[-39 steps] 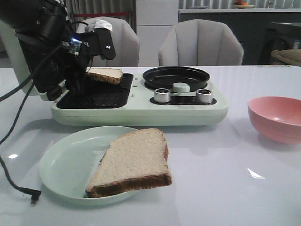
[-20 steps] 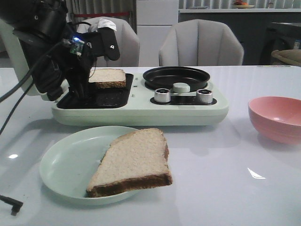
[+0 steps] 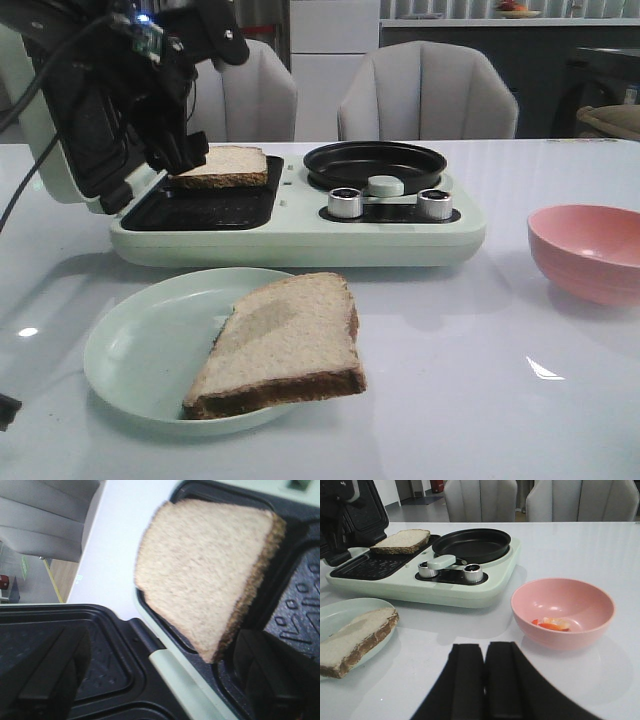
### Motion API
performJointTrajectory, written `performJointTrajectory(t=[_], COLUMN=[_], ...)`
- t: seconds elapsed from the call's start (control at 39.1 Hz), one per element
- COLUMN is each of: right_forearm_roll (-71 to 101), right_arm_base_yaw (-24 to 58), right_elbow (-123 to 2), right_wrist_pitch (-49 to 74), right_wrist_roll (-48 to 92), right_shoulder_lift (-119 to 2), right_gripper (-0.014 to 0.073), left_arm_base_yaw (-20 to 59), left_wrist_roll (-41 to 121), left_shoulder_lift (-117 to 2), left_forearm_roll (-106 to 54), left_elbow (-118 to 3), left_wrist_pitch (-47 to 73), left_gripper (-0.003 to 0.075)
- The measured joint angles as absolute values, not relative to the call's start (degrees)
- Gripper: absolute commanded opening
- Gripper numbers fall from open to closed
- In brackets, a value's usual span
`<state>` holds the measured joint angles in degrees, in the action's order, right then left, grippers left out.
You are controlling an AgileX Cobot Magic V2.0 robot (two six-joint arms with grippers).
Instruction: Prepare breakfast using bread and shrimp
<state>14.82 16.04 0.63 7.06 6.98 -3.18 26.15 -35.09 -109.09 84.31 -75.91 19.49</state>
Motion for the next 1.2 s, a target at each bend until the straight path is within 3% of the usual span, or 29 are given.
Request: performJointTrajectory(t=[0.74, 0.95, 1.2], right_forearm_roll=[14.8, 14.8, 14.8], right_arm_base_yaw=[16.0, 16.0, 16.0], right_elbow=[0.6, 0.6, 0.6], right_wrist_pitch=[7.1, 7.1, 7.1], right_wrist_roll=[7.0, 7.0, 7.0], right_shoulder_lift=[-3.2, -3.2, -3.2], right_gripper=[0.0139, 0.0139, 0.0139], left_arm_base_yaw=[28.9, 28.8, 24.6], left_wrist_roll=[-35.1, -34.7, -21.4], left_shoulder_lift=[-76.3, -66.1, -56.1], left_forearm_roll=[50.0, 46.0, 26.5], left_elbow=[-74.6, -67.5, -57.3], left_wrist_pitch=[25.5, 26.4, 23.7], left_gripper=[0.0618, 0.0618, 0.0618])
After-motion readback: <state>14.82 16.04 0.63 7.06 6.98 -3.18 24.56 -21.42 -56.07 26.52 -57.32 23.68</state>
